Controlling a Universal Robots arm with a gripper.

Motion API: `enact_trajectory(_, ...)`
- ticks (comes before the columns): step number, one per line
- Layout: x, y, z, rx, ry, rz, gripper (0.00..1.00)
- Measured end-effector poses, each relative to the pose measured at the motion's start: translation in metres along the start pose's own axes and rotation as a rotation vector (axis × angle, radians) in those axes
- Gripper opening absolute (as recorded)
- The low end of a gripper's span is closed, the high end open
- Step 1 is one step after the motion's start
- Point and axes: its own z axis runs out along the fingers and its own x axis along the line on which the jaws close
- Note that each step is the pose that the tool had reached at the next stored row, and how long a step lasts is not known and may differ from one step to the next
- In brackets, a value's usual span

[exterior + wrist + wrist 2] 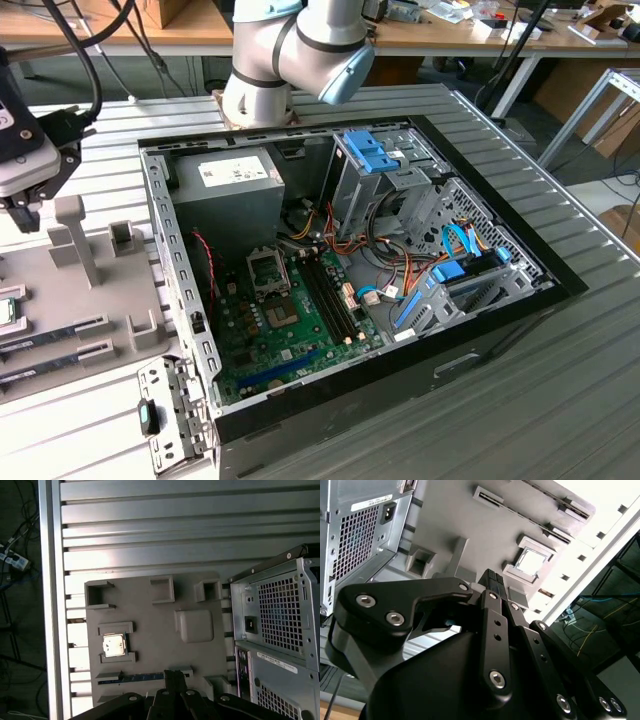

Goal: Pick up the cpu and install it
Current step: 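Reach for the cpu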

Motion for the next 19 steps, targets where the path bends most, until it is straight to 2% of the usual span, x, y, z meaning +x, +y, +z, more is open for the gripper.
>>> enact_trajectory(19,0.0024,-0.0003,0.0023,0.0,0.0,0.0,0.11)
